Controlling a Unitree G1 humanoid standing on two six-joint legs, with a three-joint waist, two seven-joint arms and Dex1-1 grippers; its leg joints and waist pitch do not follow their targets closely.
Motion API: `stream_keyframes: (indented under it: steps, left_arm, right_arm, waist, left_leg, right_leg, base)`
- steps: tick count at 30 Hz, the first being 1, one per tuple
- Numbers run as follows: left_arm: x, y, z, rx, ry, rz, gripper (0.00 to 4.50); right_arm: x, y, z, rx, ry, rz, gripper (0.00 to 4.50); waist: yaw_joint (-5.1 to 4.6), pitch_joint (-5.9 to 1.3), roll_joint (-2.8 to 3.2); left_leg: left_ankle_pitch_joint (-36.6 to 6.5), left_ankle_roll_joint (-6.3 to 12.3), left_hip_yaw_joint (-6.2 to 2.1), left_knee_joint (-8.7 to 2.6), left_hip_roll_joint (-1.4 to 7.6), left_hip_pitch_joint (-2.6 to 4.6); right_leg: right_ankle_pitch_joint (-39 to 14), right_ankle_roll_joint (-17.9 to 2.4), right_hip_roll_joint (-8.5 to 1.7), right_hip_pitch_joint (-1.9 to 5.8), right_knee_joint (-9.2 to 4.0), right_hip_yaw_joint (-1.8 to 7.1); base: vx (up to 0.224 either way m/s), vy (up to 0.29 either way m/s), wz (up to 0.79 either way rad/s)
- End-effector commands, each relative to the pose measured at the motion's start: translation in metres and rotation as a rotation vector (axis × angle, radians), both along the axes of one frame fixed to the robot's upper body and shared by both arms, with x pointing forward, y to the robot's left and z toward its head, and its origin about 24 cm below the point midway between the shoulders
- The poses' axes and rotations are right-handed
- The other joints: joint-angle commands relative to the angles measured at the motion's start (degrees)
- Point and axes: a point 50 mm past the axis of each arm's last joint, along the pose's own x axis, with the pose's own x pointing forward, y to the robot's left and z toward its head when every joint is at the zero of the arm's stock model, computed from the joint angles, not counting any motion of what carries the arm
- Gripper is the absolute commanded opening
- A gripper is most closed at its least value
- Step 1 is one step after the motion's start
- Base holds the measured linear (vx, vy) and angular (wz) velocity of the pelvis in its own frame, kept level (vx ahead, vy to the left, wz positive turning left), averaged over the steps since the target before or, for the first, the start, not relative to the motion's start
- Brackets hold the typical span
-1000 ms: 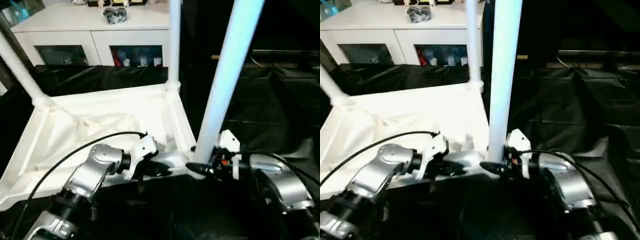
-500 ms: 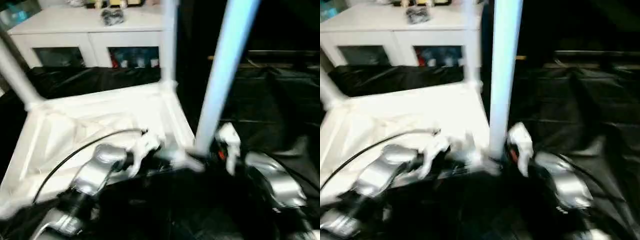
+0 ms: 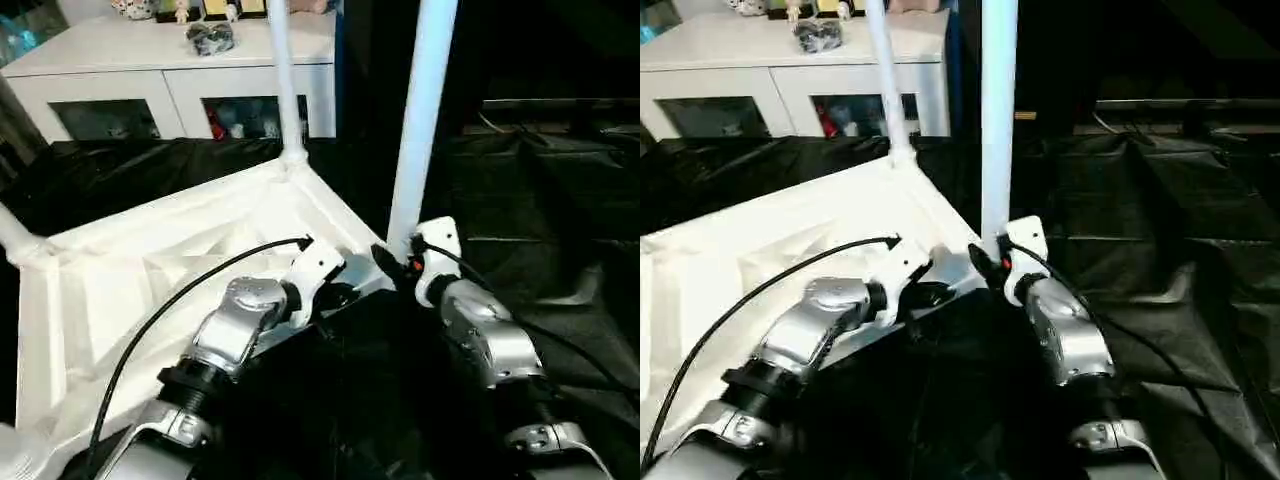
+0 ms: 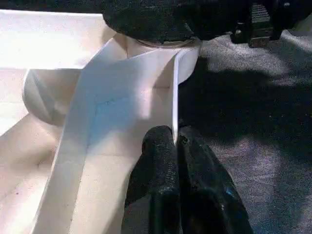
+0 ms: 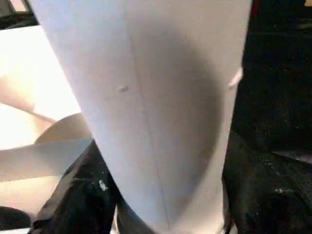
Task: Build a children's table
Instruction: Rotate leg to tighten
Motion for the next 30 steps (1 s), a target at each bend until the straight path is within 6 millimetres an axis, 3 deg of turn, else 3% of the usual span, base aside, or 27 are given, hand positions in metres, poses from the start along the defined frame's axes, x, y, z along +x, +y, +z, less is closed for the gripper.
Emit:
stream_keyframes:
  steps: [1,3,6,7,8,9,12,17,19,20,23,25,30]
  left_arm:
    - [-0.008,-0.021,0.015,-0.083,-0.054,-0.151,0.00]
    - [-0.011,-0.016,0.015,-0.078,-0.054,-0.195,0.00]
    - [-0.012,-0.013,0.015,-0.076,-0.050,-0.218,0.00]
    - [-0.014,-0.007,0.016,-0.075,-0.047,-0.255,0.00]
    - [-0.014,-0.007,0.016,-0.075,-0.047,-0.255,0.00]
    - [-0.016,-0.001,0.017,-0.071,-0.044,-0.292,0.00]
    - [-0.020,0.007,0.017,-0.067,-0.035,-0.333,0.00]
    - [-0.024,0.022,0.017,-0.050,-0.018,-0.379,0.00]
    - [-0.025,0.027,0.017,-0.048,-0.008,-0.390,0.00]
    - [-0.026,0.029,0.017,-0.047,-0.005,-0.393,0.00]
    - [-0.029,0.035,0.016,-0.044,0.007,-0.406,0.00]
    - [-0.030,0.036,0.016,-0.045,0.013,-0.414,0.00]
    - [-0.031,0.036,0.015,-0.051,0.014,-0.411,0.00]
  right_arm:
    - [-0.015,0.017,-0.029,-0.018,0.146,0.092,3.24]
    - [-0.014,0.013,-0.024,-0.042,0.110,0.129,3.55]
    - [-0.013,0.012,-0.020,-0.038,0.084,0.170,3.55]
    - [-0.018,0.011,-0.010,-0.027,0.022,0.304,3.55]
    - [-0.018,0.011,-0.010,-0.027,0.022,0.304,3.55]
    - [-0.027,0.008,-0.003,-0.030,-0.013,0.450,3.55]
    - [-0.039,0.003,0.001,-0.029,-0.014,0.599,3.55]
    - [-0.058,-0.008,0.003,0.005,0.045,0.774,3.55]
    - [-0.064,-0.010,0.004,0.022,0.067,0.814,3.55]
    - [-0.065,-0.011,0.005,0.026,0.075,0.826,3.21]
    - [-0.070,-0.012,0.005,0.041,0.094,0.858,3.21]
    - [-0.071,-0.012,0.005,0.048,0.095,0.866,2.85]
    - [-0.071,-0.010,0.005,0.054,0.106,0.878,2.65]
  waist:
    - [0.14,-2.50,-0.97]
    - [0.16,-2.71,-0.91]
    - [0.17,-2.88,-0.85]
    - [0.25,-2.88,-0.67]
    - [0.39,-2.86,-0.82]
    - [0.44,-2.97,-0.88]
    - [1.00,-2.82,-0.80]
    - [1.98,-2.62,-0.84]
    - [2.27,-2.69,-0.90]
    - [2.28,-2.68,-0.88]
    - [2.37,-2.79,-0.97]
    - [2.52,-2.89,-1.01]
    - [2.59,-2.84,-1.05]
  left_leg:
    - [-13.43,2.73,-3.02,-4.71,5.91,0.69]
    - [-12.08,3.03,-3.05,-4.65,5.99,0.63]
    - [-10.04,4.17,-2.85,-4.34,5.94,0.51]
    - [-9.92,4.66,-2.84,-4.23,5.88,0.45]
    - [-9.95,5.00,-2.83,-4.14,5.92,0.41]
    - [-9.02,5.66,-2.78,-3.98,5.95,0.26]
    - [-9.39,6.94,-2.74,-4.01,6.25,0.42]
    - [-12.08,5.93,-2.72,-4.26,6.41,0.73]
    - [-11.49,5.72,-2.81,-4.29,6.53,0.68]
    - [-11.25,5.77,-2.78,-4.28,6.49,0.63]
    - [-9.87,5.99,-2.80,-4.14,6.39,0.54]
    - [-9.17,6.40,-2.75,-3.98,6.35,0.60]
    - [-9.33,6.16,-2.76,-3.99,6.34,0.62]
  right_leg:
    - [-11.91,-11.35,-6.74,1.63,-5.08,3.73]
    - [-9.10,-11.67,-6.63,1.73,-4.72,3.65]
    - [-3.94,-13.04,-6.62,1.87,-4.22,3.61]
    - [-3.36,-13.25,-6.68,1.96,-4.19,3.52]
    - [-3.30,-13.06,-6.80,2.05,-4.32,3.54]
    - [-1.97,-13.17,-6.81,2.14,-4.08,3.55]
    - [-2.28,-13.10,-6.51,1.90,-4.10,3.44]
    - [-7.68,-12.82,-6.42,1.57,-4.49,3.53]
    - [-7.03,-12.95,-6.48,1.68,-4.26,3.56]
    - [-6.74,-13.01,-6.51,1.56,-4.32,3.57]
    - [-5.31,-13.30,-6.52,1.65,-4.09,3.48]
    - [-4.03,-13.61,-6.48,1.57,-3.93,3.42]
    - [-5.09,-13.45,-6.44,1.57,-4.01,3.39]
  base:
    - [0.000,0.000,0.00]
    - [0.000,0.000,0.00]
    - [0.000,0.000,0.00]
    - [0.000,0.000,0.00]
    - [0.000,0.000,0.00]
    - [0.000,0.000,0.00]
    - [0.000,0.000,0.00]
    - [0.000,0.000,0.00]
    - [0.000,0.000,0.00]
    - [0.000,0.000,0.00]
    - [0.000,0.000,0.00]
    - [0.000,0.000,0.00]
    - [0.000,0.000,0.00]
